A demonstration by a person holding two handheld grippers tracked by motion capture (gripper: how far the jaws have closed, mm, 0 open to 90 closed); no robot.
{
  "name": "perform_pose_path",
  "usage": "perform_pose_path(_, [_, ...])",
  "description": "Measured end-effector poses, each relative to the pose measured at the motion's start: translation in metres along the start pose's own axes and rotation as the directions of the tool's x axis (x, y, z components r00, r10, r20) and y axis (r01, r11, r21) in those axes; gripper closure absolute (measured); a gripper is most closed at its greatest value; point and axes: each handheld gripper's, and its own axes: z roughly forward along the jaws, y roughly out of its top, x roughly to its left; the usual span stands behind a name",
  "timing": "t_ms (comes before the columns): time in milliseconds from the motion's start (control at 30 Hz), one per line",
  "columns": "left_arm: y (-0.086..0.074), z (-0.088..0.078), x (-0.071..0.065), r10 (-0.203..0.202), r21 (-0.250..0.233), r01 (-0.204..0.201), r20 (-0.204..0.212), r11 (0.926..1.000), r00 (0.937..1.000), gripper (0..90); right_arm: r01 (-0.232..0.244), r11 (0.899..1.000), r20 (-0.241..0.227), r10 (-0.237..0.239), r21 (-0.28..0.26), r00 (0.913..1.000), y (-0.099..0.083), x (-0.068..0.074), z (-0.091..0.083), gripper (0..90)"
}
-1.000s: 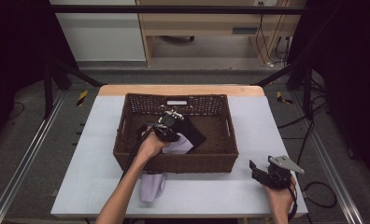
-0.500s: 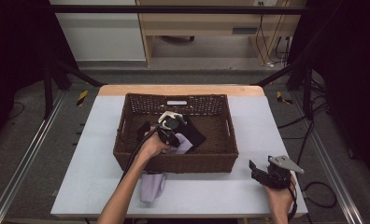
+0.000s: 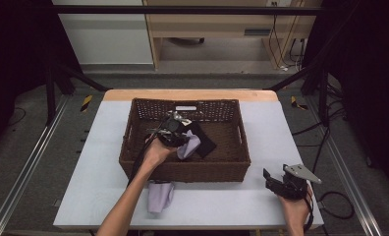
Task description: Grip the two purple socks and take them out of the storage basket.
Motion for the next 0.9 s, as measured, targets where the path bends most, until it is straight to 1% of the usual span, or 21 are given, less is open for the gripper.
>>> perform_pose_path(67, [0.000,-0.007,0.002,-0.013,-0.063,0.013,0.005,0.9979,0.9999,85.0,0.000,1.000,0.000,0.000,-0.002,1.0000,0.000,0.000,0.000,23.8])
perform_pose_path(167, [-0.001,-0.013,0.004,-0.031,-0.128,0.031,0.003,0.9913,0.9995,85.1,0.000,1.000,0.000,0.000,-0.002,1.0000,0.000,0.000,0.000,23.8])
perform_pose_path(200, [-0.001,-0.015,0.004,-0.040,-0.154,0.039,0.000,0.9873,0.9992,85.1,0.001,1.000,0.000,-0.001,-0.002,1.0000,0.000,0.000,0.000,23.8])
perform_pose_path(267, [-0.001,-0.019,0.004,-0.039,-0.187,0.036,-0.010,0.9816,0.9992,85.1,0.000,1.000,-0.001,0.000,0.002,1.0000,0.000,0.000,0.000,23.9])
perform_pose_path(333, [-0.001,-0.022,0.004,-0.043,-0.210,0.038,-0.021,0.9769,0.9989,85.1,0.001,1.000,-0.002,-0.001,0.001,1.0000,0.000,0.000,0.000,23.9])
perform_pose_path(367, [0.000,-0.024,0.004,-0.048,-0.226,0.041,-0.026,0.9732,0.9985,85.1,0.001,1.000,-0.001,-0.001,0.001,1.0000,0.000,0.000,0.000,23.9])
perform_pose_path(533, [0.001,-0.034,0.006,-0.075,-0.285,0.068,-0.014,0.9560,0.9971,85.3,0.001,1.000,-0.002,-0.001,0.001,1.0000,0.000,0.000,0.000,23.9])
perform_pose_path(800, [0.000,-0.060,0.005,-0.083,-0.362,0.067,-0.029,0.9296,0.9961,85.3,0.004,1.000,0.002,-0.004,-0.004,1.0000,0.000,-0.001,0.000,23.9])
perform_pose_path(833, [0.000,-0.063,0.005,-0.087,-0.374,0.071,-0.027,0.9248,0.9959,85.3,0.006,1.000,0.003,-0.006,-0.005,1.0000,0.000,-0.001,0.000,23.9])
perform_pose_path(900, [-0.001,-0.070,0.005,-0.081,-0.384,0.061,-0.038,0.9213,0.9960,85.3,0.005,1.000,0.004,-0.005,-0.005,1.0000,0.000,-0.001,0.000,23.9])
